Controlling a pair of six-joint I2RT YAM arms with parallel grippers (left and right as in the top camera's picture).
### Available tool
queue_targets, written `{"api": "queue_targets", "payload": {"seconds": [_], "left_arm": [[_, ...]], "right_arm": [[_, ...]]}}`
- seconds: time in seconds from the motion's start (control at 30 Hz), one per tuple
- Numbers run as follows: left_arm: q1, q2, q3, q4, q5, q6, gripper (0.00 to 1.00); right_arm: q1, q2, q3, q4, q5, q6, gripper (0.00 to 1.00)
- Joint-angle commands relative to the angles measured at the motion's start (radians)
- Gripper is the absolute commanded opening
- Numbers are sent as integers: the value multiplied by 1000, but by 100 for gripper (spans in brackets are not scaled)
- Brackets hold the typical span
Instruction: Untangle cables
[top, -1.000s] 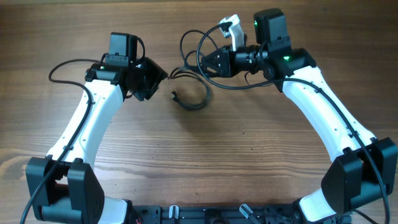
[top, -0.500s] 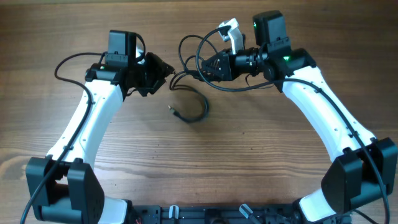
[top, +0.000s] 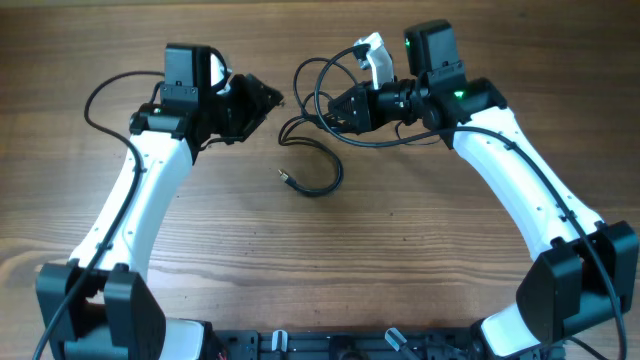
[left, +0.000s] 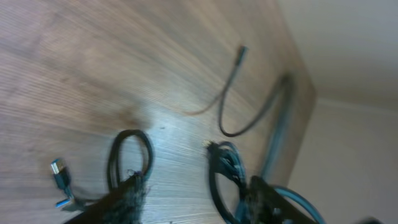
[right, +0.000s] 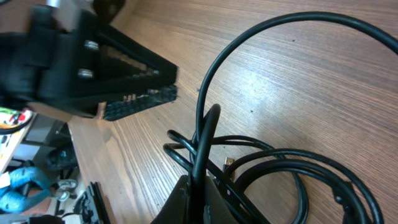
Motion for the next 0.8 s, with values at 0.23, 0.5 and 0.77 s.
{"api": "queue_targets", "payload": {"seconds": [0.23, 0.5, 0.77], "left_arm": [[-63, -35, -7, 106, 62, -92, 59], [-67, -35, -7, 127, 42, -165, 64], [-72, -34, -7, 126, 43, -203, 59]], "right_arm": [[55, -2, 28, -3, 13, -21, 4], [101, -2, 28, -3, 14, -19, 4], [115, -2, 28, 3, 14, -18, 4]]}}
